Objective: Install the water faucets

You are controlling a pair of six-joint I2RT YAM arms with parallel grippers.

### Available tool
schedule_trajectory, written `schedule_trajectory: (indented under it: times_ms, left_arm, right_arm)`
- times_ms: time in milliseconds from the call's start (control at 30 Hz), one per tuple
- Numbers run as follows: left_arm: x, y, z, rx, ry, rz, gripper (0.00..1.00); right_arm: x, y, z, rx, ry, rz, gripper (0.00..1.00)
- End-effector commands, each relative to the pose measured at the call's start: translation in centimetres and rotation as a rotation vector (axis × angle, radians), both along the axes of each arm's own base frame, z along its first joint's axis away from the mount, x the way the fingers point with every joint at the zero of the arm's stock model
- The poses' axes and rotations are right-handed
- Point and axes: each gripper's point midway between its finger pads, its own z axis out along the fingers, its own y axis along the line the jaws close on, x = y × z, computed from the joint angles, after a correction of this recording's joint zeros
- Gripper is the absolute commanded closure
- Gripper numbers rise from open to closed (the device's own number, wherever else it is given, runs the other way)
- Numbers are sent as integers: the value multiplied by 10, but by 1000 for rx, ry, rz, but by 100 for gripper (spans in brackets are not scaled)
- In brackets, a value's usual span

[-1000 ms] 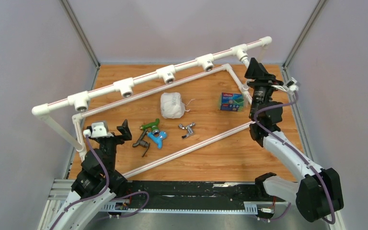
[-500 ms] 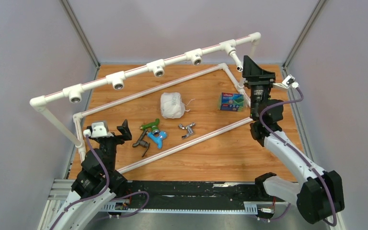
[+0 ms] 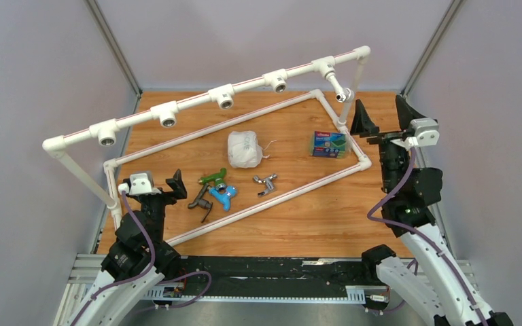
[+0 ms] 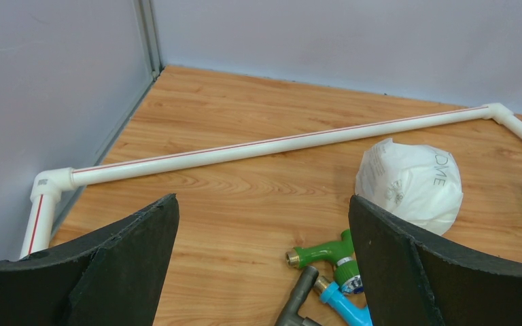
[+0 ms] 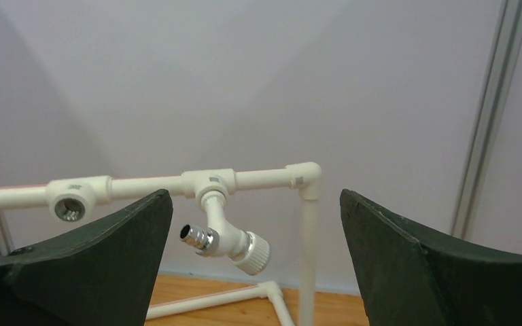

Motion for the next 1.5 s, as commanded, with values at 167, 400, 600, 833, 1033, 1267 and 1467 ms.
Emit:
schedule_trajectory:
  times_ms: [167,400,600,833,1033,1267,1467]
  left_arm:
    - [0,3,9,-3,-15,14,0]
    - [-1,0,11,-12,-19,-8,0]
    - [-3,0,13,-25,-15,-11,0]
    - [0,0,10,-9,3,-3,0]
    - [1,2,5,5,28,17,0]
    - [3,-4,4,9,34,-6,0]
    - [2,-5,4,9,45,-16,0]
  right_arm:
    - [-11,-21,-89,1,201,-72,0]
    - [-9,13,-154,87,425,125,0]
    - [-5,50,-211,139,649,299,0]
    - [7,72,-265,311,919,343,0]
    - [6,95,-268,243,967,463,0]
    - [10,107,-277,176,975,524,0]
    - [22,118,-293,132,1037,520,0]
